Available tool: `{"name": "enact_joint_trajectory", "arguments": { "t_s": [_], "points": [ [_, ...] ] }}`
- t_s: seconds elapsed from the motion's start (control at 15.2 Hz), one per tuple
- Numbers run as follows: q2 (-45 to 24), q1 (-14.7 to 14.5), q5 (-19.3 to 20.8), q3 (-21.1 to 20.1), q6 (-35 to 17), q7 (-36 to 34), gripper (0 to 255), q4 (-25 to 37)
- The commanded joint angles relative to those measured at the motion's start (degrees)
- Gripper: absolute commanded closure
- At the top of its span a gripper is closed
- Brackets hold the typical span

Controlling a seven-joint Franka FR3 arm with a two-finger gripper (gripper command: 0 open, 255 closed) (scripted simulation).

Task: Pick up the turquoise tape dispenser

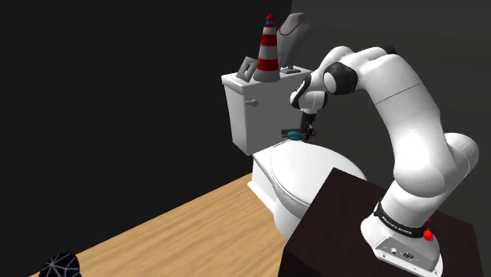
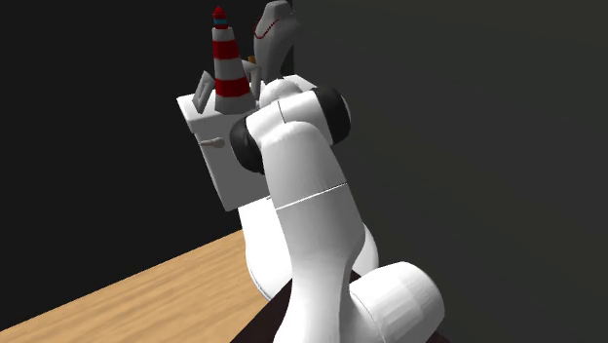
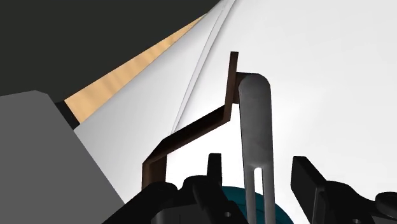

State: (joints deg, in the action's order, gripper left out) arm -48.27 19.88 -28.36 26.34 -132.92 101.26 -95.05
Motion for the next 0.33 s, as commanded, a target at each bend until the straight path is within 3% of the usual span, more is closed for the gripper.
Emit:
{"name": "enact_joint_trajectory", "arguments": {
  "t_s": [0.0,0.26],
  "points": [
    [1.24,-0.44,0.48,0.50,0.79,-0.29,255,-0.46],
    [2.46,-0.81,0.99,1.02,1.66,-0.56,255,-0.81]
  ]
}}
